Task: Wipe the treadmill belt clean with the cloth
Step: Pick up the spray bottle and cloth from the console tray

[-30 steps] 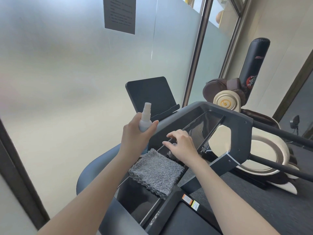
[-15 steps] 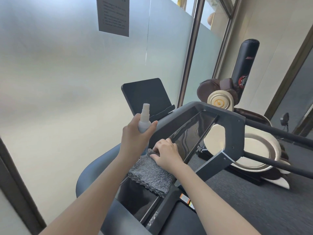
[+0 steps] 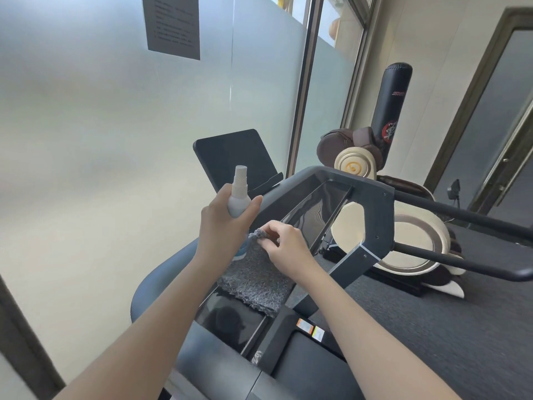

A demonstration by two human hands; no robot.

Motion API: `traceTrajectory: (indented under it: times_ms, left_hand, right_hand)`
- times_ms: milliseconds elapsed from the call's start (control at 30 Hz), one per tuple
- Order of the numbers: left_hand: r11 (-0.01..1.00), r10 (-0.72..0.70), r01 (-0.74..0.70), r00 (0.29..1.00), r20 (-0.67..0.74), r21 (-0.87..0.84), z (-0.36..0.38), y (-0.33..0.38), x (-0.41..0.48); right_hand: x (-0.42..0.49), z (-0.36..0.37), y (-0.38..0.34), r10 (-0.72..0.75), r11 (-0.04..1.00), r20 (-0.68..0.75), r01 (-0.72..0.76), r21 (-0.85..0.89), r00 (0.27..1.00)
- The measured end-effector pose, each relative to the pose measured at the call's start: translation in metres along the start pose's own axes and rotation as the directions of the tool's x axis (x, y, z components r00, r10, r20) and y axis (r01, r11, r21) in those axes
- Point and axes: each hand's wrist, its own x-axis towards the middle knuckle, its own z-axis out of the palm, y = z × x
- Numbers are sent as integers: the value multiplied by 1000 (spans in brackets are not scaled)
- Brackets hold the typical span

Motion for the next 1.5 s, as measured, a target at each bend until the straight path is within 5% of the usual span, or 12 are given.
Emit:
traceTrajectory:
  times_ms: [600,900,1500]
  left_hand:
    - [972,85,-55,988,127,-229,14,47,-55]
    - [958,120,-59,972,204,-281,29,83,-99]
    - [965,159,-129,980,119,-227,-2,160,-211]
  right_hand:
    - [-90,-95,-29,14,992,-385,-61,-112,923]
    - [-153,-132,-35,8,981,-460,-97,-169,888]
    - [-286,-199,-82,-53,989,-460,-15,-144,886]
